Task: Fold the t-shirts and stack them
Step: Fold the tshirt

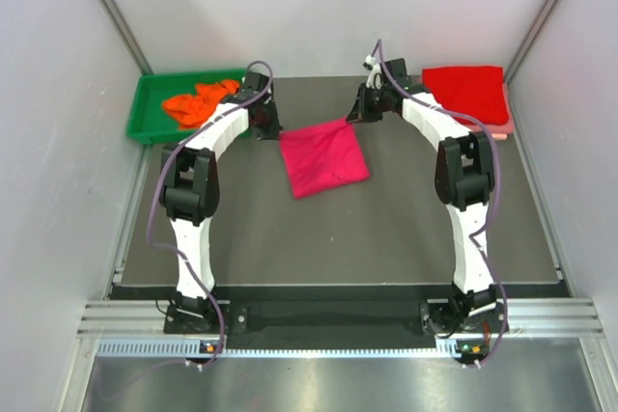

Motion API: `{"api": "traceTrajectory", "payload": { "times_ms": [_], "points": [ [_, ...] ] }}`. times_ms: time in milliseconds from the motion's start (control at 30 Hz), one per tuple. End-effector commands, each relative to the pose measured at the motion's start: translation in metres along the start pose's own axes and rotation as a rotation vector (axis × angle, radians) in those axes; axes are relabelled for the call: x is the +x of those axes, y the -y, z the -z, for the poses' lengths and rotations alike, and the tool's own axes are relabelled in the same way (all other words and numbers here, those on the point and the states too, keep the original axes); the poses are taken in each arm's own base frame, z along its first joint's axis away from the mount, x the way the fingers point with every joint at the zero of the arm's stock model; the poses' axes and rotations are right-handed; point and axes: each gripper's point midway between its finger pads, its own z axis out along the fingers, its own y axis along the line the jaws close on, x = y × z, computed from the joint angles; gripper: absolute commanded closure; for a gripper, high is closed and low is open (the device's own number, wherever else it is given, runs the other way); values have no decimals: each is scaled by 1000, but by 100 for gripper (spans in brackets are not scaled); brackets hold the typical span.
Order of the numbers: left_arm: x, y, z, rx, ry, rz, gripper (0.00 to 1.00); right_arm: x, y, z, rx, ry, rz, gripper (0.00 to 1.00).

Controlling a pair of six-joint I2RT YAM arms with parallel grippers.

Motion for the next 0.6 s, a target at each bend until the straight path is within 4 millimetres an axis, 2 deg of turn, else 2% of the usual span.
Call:
{"api": "traceTrajectory", "payload": {
  "times_ms": [0,33,100,133,200,233,267,333,367,400,467,500,567],
  "points": [
    [-31,-4,-8,8,71,4,100,-38,-3,2,-39,105,21,99],
    [-36,-5,-10,15,73,5,100,-39,-1,0,-34,108,17,95],
    [-32,-11,-23,0,44,6,100,-42,0,-3,-38,121,13,94],
    [-37,-5,-22,24,48,-3,100,-44,2,-4,-35,126,9,92],
    [-42,-3,-29,44,62,-47,92,-51,3,-2,-33,140,0,87],
    [-48,-1,-27,44,77,-58,87,-53,6,0,-18,147,-9,79],
    [-49,-2,-25,36,74,-77,80,-59,3,9,-11,167,-5,77],
    [-56,3,-18,53,84,-95,76,-56,7,18,23,172,-4,73],
    [-56,4,-15,61,82,-112,75,-62,-1,33,24,197,21,71],
    [-60,7,-6,71,95,-122,74,-52,1,35,31,179,21,71],
    [-55,10,0,83,90,-136,74,-50,-11,54,9,191,53,69],
    [-59,17,10,120,105,-143,75,-32,-8,52,13,149,46,69],
    [-44,23,12,164,72,-143,76,-21,-13,64,14,128,89,68]
  ]
}}
